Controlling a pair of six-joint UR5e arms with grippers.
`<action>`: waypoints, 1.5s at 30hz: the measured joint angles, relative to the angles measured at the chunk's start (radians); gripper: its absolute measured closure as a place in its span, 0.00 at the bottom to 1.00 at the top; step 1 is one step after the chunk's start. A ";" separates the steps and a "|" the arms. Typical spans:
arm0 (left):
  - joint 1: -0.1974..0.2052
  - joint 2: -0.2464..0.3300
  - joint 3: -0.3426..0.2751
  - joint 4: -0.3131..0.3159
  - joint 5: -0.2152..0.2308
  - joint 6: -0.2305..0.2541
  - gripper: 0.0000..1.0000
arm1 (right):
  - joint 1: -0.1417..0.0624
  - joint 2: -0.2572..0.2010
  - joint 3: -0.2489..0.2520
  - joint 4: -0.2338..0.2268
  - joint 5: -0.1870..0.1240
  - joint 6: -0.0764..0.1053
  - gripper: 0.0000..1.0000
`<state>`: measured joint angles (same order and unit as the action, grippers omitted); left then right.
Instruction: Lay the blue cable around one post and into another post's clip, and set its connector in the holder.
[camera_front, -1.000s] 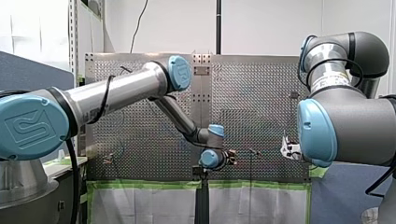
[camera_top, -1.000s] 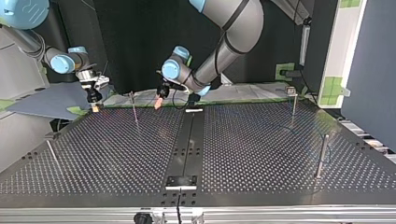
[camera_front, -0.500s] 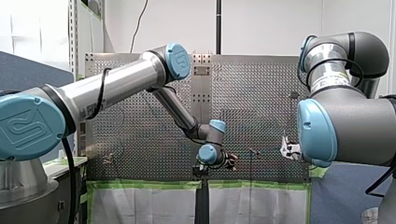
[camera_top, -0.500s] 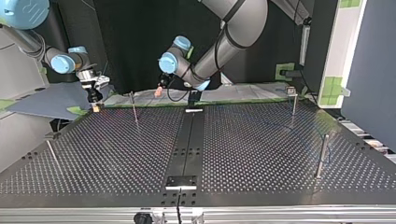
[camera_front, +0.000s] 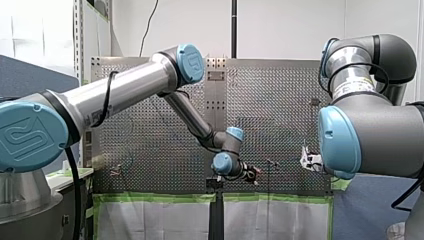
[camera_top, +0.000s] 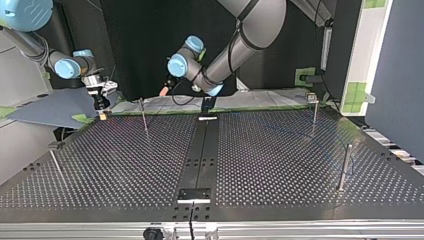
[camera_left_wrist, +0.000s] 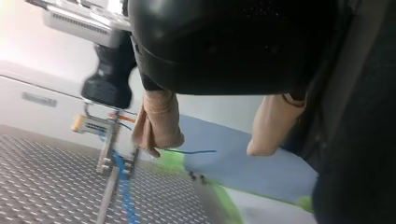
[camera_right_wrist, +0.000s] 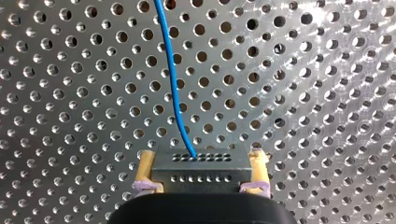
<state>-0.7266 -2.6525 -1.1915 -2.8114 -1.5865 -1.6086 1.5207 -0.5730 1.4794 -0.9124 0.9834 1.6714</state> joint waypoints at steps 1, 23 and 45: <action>0.000 0.004 0.000 0.004 0.003 -0.003 0.00 | 0.000 0.000 0.000 0.000 0.000 0.000 1.00; 0.002 0.032 0.000 0.061 0.018 -0.088 0.00 | 0.000 0.003 0.000 -0.004 0.000 0.010 1.00; 0.009 0.032 0.000 0.060 0.009 -0.096 0.00 | 0.000 0.003 0.000 -0.006 0.000 0.013 1.00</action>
<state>-0.7177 -2.6206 -1.1920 -2.7519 -1.5777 -1.7042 1.5210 -0.5696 1.4794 -0.9184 0.9834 1.6846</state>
